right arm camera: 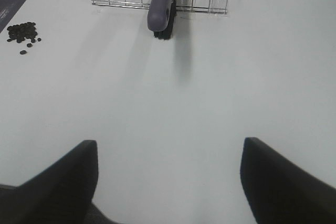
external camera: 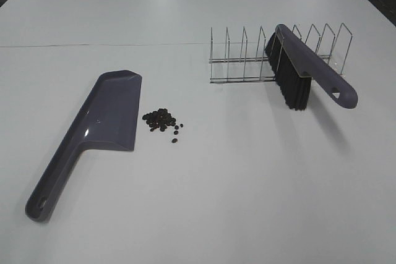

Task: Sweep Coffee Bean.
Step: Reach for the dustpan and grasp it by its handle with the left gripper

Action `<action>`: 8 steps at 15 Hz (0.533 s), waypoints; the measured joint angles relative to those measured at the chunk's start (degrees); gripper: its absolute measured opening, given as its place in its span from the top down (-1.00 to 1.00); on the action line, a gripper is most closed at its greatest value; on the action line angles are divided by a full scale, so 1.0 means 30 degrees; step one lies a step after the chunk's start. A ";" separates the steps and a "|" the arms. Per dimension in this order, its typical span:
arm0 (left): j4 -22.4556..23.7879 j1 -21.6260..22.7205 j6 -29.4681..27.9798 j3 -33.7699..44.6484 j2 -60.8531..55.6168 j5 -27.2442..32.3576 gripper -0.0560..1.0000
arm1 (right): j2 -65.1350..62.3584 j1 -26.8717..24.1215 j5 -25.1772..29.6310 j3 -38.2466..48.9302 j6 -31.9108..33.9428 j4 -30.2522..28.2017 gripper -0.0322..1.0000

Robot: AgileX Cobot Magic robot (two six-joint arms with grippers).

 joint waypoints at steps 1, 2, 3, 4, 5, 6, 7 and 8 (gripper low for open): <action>-0.0019 0.0000 0.0038 0.0000 0.0000 0.0000 -0.99 | 0.0000 0.0000 0.0000 0.0000 0.0000 0.0000 -0.34; -0.0019 0.0000 0.0038 0.0000 0.0000 0.0000 -0.99 | 0.0000 0.0000 0.0000 0.0000 0.0000 0.0000 -0.34; -0.0038 0.0000 0.0076 0.0000 0.0000 0.0000 -0.99 | 0.0000 0.0000 0.0000 0.0000 0.0000 0.0000 -0.34; -0.0038 0.0000 0.0076 0.0000 0.0000 0.0000 -0.99 | 0.0000 0.0000 0.0000 0.0000 0.0000 0.0000 -0.34; -0.0038 0.0000 0.0076 0.0000 0.0000 0.0000 -0.99 | 0.0000 0.0000 0.0000 0.0000 0.0000 0.0000 -0.34; -0.0038 0.0000 0.0076 0.0000 0.0000 0.0000 -0.99 | 0.0000 0.0000 0.0000 0.0000 0.0000 0.0000 -0.34; -0.0038 0.0000 0.0076 0.0000 0.0000 0.0000 -0.99 | 0.0000 0.0000 0.0000 0.0000 0.0000 0.0000 -0.34; -0.0038 0.0000 0.0076 0.0000 0.0000 0.0000 -0.99 | 0.0000 0.0000 0.0000 0.0000 0.0000 0.0000 -0.34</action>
